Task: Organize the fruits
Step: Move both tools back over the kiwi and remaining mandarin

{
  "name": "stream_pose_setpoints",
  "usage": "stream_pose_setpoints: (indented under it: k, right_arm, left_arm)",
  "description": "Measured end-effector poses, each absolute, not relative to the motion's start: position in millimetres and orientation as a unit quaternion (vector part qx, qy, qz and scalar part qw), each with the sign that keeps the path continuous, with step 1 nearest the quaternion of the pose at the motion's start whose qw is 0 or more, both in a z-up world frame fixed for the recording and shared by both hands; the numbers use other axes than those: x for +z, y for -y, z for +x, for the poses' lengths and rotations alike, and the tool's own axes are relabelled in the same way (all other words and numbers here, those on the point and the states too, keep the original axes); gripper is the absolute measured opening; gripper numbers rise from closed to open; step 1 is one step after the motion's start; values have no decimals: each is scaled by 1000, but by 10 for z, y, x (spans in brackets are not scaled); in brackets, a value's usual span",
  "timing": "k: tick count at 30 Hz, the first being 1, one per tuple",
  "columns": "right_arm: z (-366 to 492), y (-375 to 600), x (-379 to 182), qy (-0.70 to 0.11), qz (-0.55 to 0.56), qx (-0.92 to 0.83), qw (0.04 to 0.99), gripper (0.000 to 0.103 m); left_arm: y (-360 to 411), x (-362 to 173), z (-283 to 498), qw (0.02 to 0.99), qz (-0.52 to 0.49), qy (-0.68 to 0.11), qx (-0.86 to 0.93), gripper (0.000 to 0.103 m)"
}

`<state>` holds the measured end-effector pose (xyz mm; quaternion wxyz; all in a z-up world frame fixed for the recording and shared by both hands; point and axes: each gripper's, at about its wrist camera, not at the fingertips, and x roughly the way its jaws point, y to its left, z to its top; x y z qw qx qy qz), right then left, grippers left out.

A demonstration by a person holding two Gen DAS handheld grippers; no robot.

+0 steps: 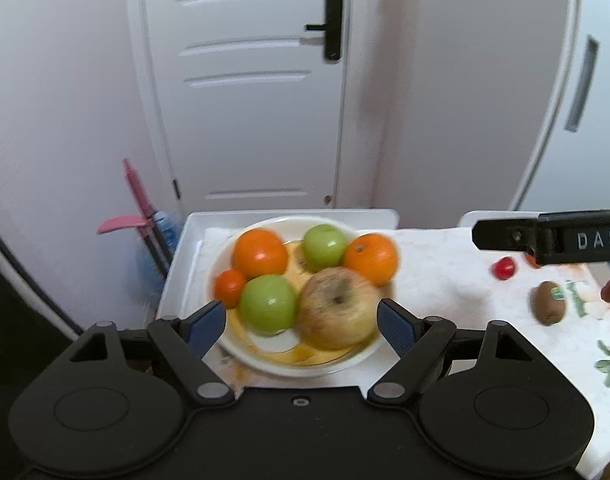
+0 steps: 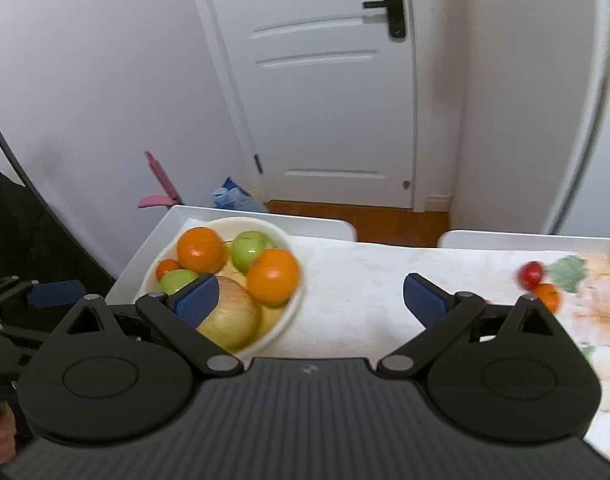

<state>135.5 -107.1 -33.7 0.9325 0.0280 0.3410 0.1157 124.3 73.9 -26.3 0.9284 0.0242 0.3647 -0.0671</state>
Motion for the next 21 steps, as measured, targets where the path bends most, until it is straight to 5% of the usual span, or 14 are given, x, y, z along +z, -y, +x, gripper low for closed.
stream_pose_setpoints:
  k: [21]
  right_arm:
    - [1093,2713,-282,-345,4,49,937,103]
  left_arm:
    - [612,-129,1225,921,61,-362,-131,86]
